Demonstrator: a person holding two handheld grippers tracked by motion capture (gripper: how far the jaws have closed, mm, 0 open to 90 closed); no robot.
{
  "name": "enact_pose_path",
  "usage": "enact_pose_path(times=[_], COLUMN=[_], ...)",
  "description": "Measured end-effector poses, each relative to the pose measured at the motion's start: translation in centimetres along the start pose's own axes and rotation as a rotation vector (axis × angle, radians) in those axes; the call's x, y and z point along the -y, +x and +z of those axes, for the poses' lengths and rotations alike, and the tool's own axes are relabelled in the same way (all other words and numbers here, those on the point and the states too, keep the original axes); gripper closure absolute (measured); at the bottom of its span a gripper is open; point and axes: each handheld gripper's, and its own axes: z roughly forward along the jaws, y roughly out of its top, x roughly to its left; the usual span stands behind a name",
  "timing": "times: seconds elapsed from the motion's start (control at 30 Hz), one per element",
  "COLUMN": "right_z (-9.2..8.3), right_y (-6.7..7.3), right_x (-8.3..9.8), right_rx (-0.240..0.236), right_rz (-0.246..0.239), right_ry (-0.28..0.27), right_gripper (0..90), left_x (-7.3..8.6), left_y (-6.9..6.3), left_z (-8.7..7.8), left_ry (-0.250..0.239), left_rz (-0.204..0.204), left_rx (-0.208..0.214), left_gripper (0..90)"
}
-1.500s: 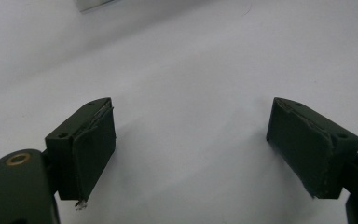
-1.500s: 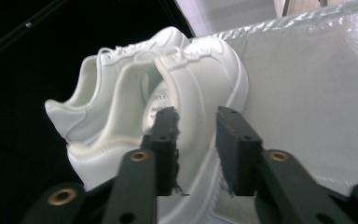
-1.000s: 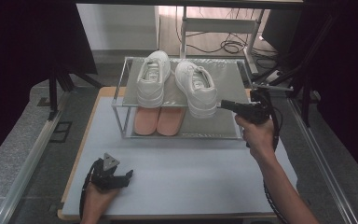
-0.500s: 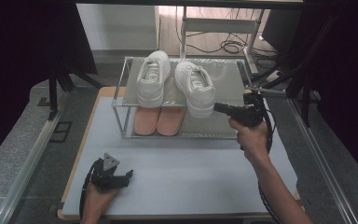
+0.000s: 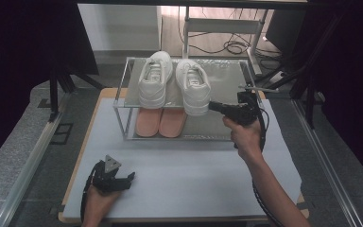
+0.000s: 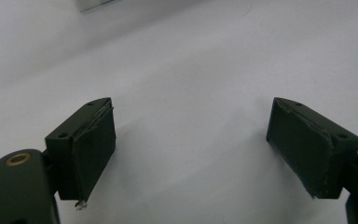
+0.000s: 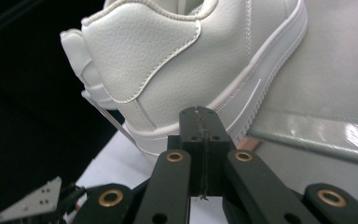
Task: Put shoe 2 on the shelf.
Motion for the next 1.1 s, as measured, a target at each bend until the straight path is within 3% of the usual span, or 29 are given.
enact_pose_path(times=[0.43,1.1], right_z=[2.0,4.9], right_y=[0.5,1.8], right_x=[-0.6,-0.7], right_rx=[0.007,-0.049], right_rz=[-0.012,-0.004], right_ry=[0.003,0.006], right_gripper=[90.0,90.0], left_x=[0.0,0.0], left_y=[0.0,0.0], left_z=[0.0,0.0], left_ry=[0.002,0.0], left_rz=[0.002,0.0], left_rx=[-0.001,0.001], left_gripper=[15.7,15.6])
